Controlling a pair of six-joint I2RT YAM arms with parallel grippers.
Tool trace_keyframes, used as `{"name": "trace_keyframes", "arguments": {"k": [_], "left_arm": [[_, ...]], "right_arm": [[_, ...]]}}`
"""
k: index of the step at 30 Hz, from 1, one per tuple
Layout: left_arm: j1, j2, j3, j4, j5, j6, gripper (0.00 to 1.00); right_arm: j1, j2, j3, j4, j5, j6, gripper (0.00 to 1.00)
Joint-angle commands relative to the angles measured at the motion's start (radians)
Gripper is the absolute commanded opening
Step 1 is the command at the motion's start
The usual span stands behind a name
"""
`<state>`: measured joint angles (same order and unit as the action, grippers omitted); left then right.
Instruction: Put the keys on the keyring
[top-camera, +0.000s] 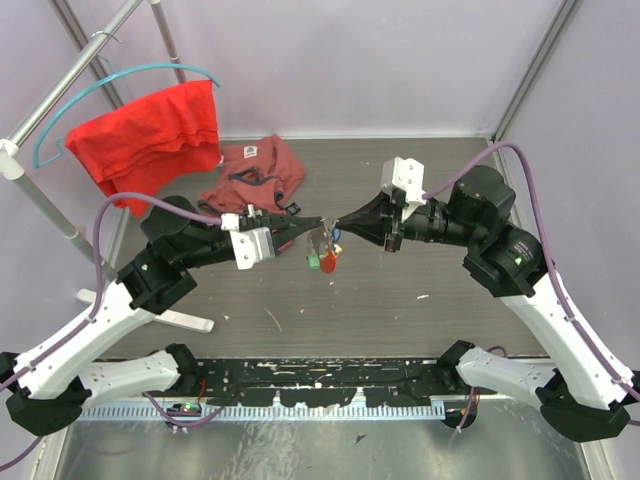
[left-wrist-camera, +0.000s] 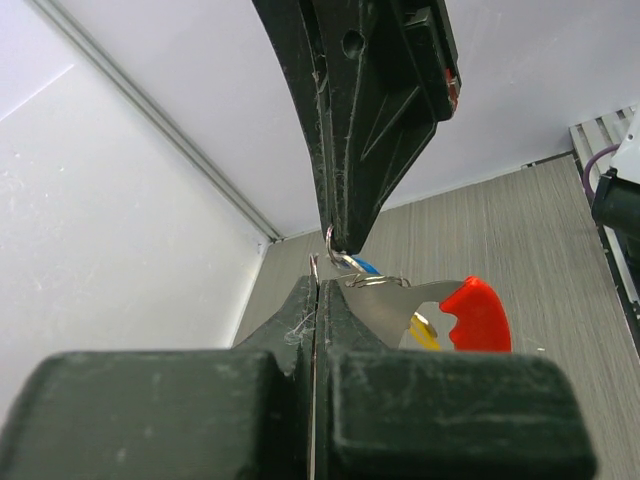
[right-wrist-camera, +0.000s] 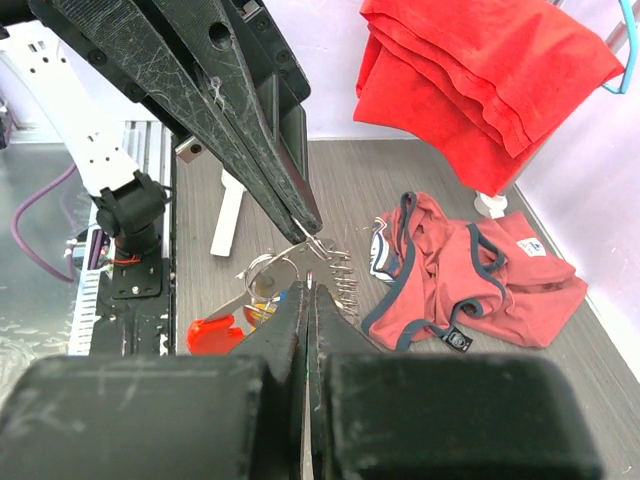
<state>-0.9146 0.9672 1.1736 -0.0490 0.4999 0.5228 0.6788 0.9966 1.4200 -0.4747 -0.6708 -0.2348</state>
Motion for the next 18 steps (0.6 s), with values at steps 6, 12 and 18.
{"name": "trace_keyframes", "arguments": {"k": [6,12,18], "left_arm": [[-0.004,0.015,0.015,0.042,0.009,0.003,0.0],[-0.004,0.02,0.022,0.032,0.013,0.005,0.0],[-0.004,0.022,0.023,0.028,0.014,0.003,0.0]], "right_arm": [[0.002,0.023,0.045,0.055,-0.037,-0.004,0.01],[0.001,0.022,0.044,0.075,-0.047,0.0,0.01],[0.001,0.016,0.038,0.083,-0.022,0.013,0.01]]}}
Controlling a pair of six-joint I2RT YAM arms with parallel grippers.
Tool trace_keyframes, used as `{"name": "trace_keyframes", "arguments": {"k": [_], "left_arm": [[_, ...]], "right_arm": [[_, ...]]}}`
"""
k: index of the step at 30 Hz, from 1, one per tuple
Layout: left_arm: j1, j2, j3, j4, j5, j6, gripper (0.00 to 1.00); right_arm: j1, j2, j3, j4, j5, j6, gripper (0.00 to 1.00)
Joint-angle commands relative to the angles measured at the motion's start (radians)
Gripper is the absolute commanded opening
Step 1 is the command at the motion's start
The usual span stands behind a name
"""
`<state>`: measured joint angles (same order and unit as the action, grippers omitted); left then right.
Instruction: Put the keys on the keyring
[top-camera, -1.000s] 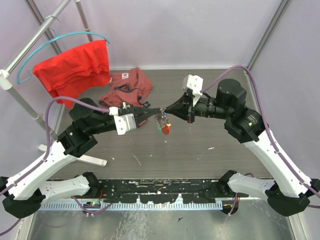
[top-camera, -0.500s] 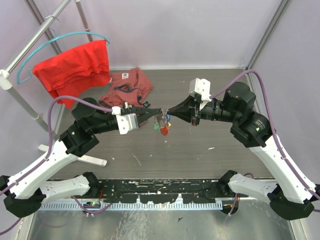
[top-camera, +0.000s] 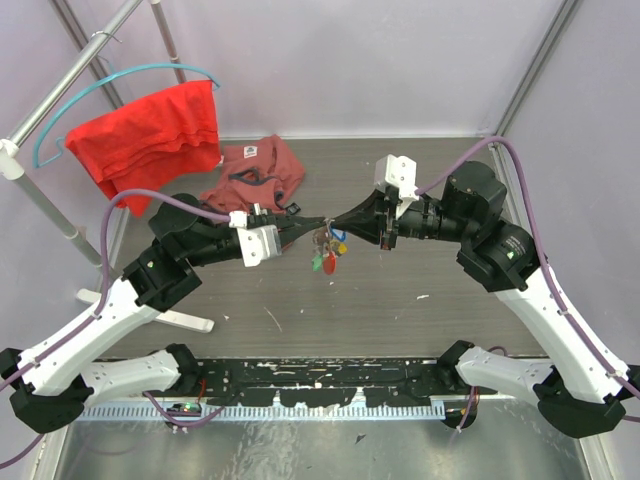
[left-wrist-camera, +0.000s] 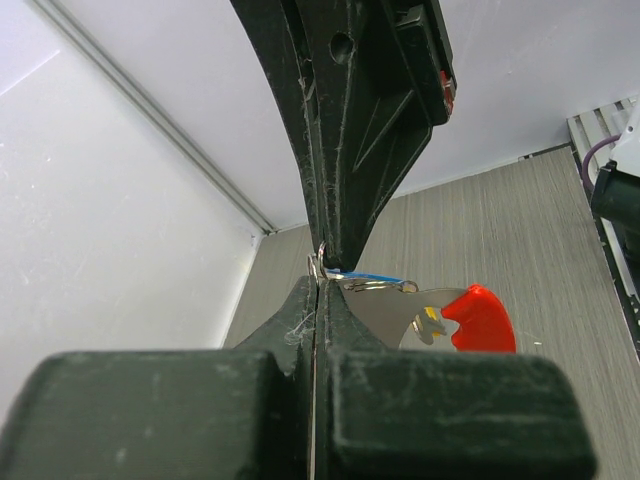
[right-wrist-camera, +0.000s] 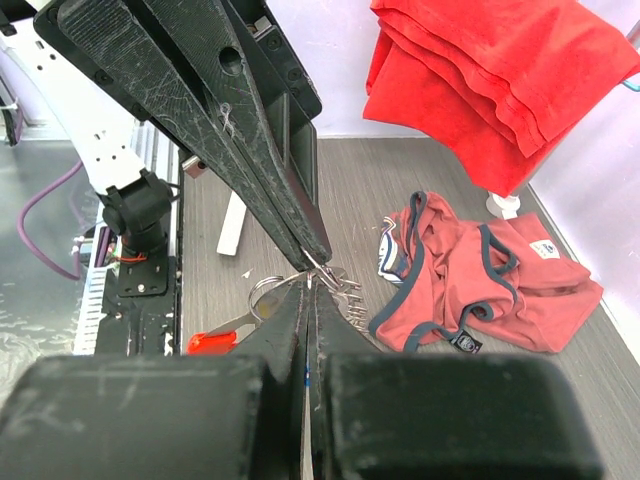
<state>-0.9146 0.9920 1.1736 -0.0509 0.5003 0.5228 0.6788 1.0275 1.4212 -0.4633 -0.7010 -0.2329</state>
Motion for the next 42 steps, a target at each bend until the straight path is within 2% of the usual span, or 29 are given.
{"name": "trace_keyframes", "arguments": {"k": [1,27,37,42], "left_arm": [[-0.004,-0.003,0.024,0.029,0.014,0.005,0.0],[-0.005,-0.005,0.018,0.025,0.011,0.013,0.0],[-0.004,-0.003,0.018,0.025,-0.012,0.014,0.0],[-0.004,-0.003,0.019,0.031,-0.022,0.011,0.0]], "right_arm": [[0.001,-0.015,0.035,0.071,0.015,0.014,0.01],[0.001,-0.023,0.008,0.09,0.084,0.058,0.01],[0.002,-0.032,0.011,0.084,-0.005,0.044,0.01],[0.001,-0.018,0.012,0.055,0.01,0.037,0.01]]}}
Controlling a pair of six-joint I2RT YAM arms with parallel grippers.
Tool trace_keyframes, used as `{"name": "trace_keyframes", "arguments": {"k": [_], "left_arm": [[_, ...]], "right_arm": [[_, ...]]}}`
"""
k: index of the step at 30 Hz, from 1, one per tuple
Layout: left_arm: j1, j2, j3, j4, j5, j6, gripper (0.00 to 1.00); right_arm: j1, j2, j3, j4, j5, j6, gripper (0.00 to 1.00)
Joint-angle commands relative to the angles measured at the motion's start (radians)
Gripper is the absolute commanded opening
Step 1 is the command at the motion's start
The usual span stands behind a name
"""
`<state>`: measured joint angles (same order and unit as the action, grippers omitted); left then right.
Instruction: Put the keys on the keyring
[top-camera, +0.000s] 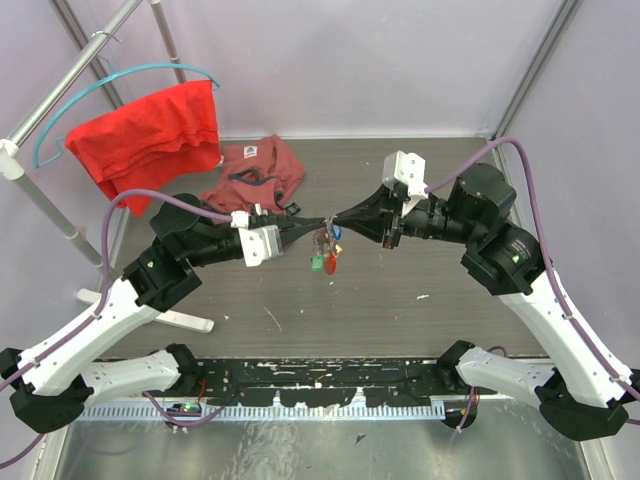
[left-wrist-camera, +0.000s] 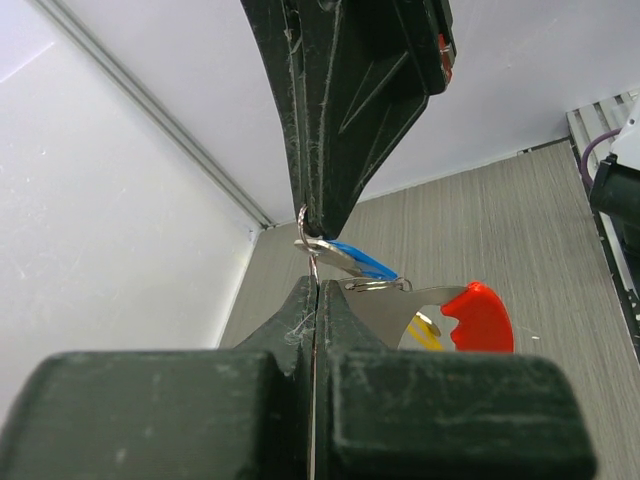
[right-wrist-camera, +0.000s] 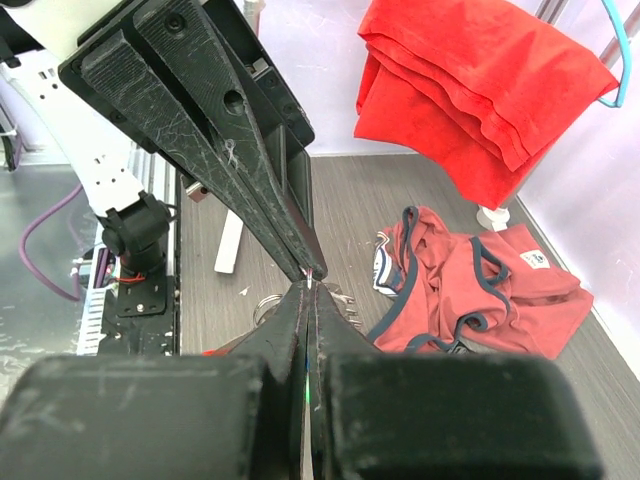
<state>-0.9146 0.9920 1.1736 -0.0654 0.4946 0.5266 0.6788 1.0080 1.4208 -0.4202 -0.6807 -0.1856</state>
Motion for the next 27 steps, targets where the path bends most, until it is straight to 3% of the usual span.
{"name": "trace_keyframes", "arguments": {"k": [1,27], "left_arm": [[-0.004,-0.004,0.019,0.045,-0.016,0.007,0.0],[-0.005,-0.003,0.016,0.049,-0.011,0.007,0.0]], "right_arm": [[0.002,0.004,0.014,0.005,-0.006,-0.012,0.01],[0.001,0.0,0.006,0.033,0.063,0.023,0.01]]}}
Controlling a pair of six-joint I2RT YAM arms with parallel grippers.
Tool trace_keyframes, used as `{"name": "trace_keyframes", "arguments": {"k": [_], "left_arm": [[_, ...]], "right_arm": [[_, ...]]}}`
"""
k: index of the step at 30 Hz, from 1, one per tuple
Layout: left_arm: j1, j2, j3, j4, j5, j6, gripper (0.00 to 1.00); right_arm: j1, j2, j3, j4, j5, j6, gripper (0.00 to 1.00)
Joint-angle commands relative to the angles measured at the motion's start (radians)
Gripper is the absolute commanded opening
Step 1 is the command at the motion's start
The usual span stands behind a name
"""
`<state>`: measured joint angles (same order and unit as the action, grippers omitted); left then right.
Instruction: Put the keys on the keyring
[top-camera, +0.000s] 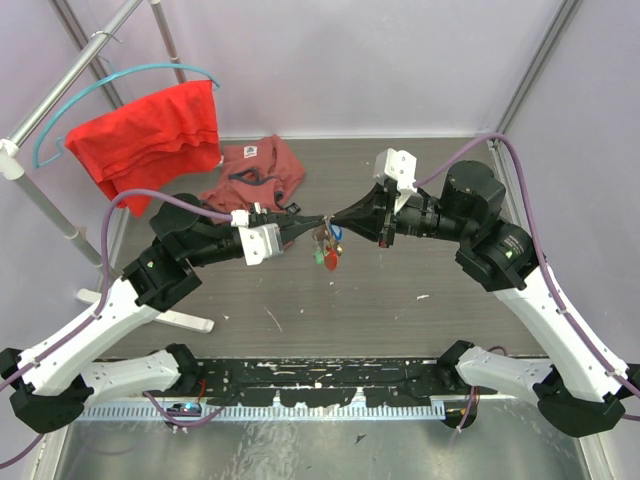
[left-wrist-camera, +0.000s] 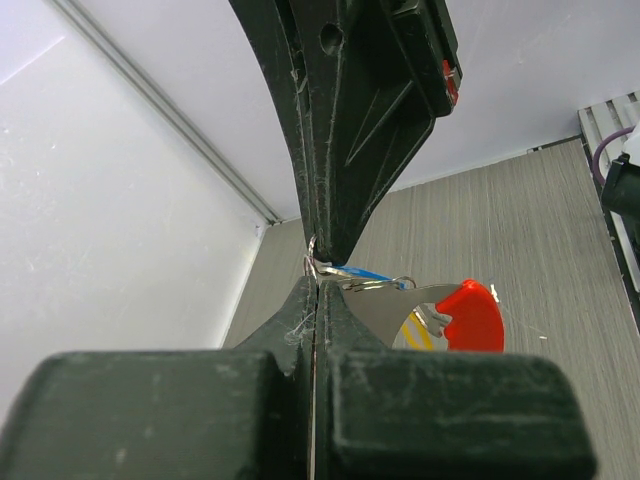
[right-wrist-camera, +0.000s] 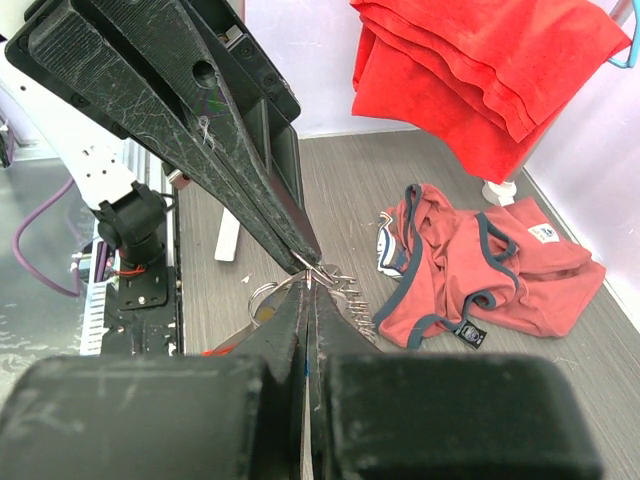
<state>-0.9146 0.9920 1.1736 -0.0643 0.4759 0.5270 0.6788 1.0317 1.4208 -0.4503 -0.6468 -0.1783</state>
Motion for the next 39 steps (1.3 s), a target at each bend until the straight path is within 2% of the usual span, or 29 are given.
{"name": "trace_keyframes", "arguments": {"k": [1,29,39], "left_arm": [[-0.005,-0.004,0.017,0.048,0.007,0.007,0.0],[-0.005,-0.025,-0.017,0.103,0.02,-0.013,0.0],[-0.004,-0.034,-0.029,0.129,0.021,-0.026,0.0]], "right_arm": [[0.002,-0.025,0.005,0.065,0.031,0.017,0.01],[0.001,-0.027,-0.031,0.103,0.087,0.072,0.01],[0.002,-0.038,-0.033,0.105,0.102,0.062,0.19]]}}
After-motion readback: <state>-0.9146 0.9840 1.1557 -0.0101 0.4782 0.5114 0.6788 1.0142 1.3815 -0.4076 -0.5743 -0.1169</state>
